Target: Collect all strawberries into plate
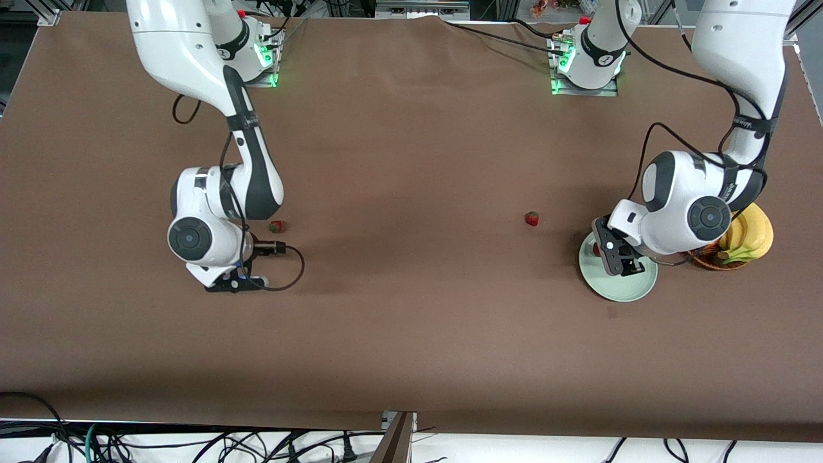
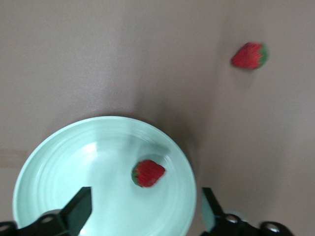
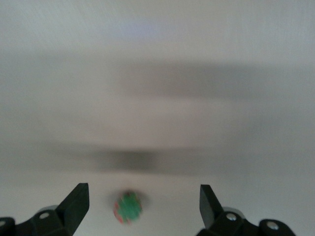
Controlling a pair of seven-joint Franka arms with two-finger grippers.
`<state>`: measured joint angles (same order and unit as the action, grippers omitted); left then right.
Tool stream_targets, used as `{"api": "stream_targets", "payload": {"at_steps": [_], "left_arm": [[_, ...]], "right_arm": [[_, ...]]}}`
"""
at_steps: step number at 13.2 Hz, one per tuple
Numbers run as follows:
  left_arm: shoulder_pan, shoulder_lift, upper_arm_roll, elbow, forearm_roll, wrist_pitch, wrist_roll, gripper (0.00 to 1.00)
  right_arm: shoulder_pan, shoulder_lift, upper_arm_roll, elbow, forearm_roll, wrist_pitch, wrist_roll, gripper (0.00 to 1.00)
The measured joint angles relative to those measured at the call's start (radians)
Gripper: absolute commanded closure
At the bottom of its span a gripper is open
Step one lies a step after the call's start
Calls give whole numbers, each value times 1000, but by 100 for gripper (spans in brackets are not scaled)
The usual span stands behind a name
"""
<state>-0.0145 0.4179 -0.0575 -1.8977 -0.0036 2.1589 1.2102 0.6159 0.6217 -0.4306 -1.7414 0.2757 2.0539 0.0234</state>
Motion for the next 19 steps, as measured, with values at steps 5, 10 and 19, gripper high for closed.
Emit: {"api": "stream_targets", "payload": {"at_steps": [5,10,19], "left_arm": [[-2,-69,-126,3,-5,-118,-433,0],[-28,-26,-242,-18,-5,-101,-936,0],[-87,22,-243,-255,92,298,-1129,0]], "right_arm": [[5,-101,25,-256,49,187,-2,17],[19,-101,78,-319,108,297,1,36],[20,-108,79,-277,114,315,5,100]]}}
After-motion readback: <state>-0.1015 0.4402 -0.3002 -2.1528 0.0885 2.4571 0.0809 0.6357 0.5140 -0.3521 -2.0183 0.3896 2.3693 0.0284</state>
